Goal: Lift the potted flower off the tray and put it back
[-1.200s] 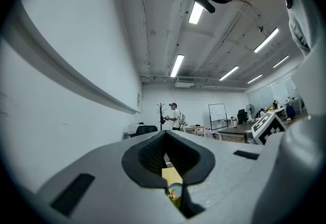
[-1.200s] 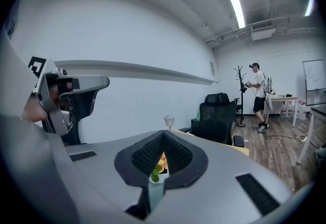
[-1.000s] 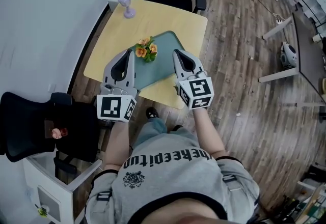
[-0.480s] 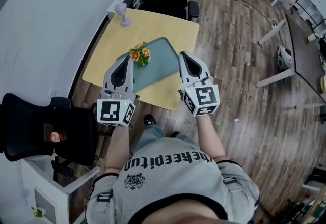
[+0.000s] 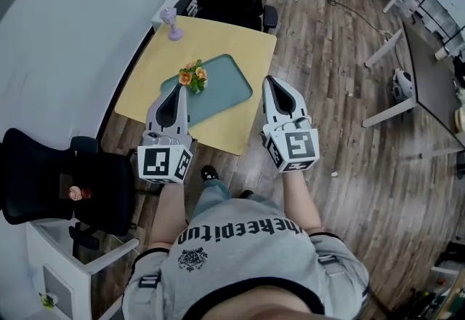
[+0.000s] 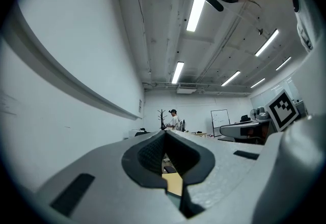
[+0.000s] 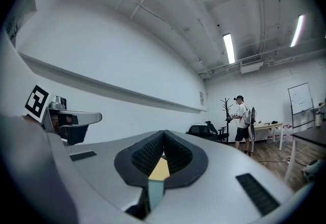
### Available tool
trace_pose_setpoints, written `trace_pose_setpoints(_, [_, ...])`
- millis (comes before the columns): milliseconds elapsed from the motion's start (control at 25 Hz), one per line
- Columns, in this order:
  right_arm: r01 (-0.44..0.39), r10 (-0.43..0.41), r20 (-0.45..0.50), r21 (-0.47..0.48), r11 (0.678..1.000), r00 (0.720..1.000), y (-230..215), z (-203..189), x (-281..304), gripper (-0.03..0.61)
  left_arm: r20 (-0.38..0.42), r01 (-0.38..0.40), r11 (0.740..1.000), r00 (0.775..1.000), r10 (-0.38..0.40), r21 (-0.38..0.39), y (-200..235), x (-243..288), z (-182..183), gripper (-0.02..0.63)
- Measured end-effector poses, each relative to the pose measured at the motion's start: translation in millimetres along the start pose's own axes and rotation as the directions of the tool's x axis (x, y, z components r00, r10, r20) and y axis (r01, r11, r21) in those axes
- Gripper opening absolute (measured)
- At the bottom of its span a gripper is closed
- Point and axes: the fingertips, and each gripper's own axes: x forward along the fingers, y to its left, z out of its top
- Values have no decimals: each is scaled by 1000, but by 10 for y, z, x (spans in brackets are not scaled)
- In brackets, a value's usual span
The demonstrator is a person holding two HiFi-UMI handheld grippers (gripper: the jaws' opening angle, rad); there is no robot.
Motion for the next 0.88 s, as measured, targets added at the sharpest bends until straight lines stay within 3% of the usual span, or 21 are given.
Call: trace_pose_setpoints(880, [16, -16, 44, -8, 1000, 999, -55, 172, -642, 2, 30, -35, 999, 999, 35, -13, -402, -387, 114, 3])
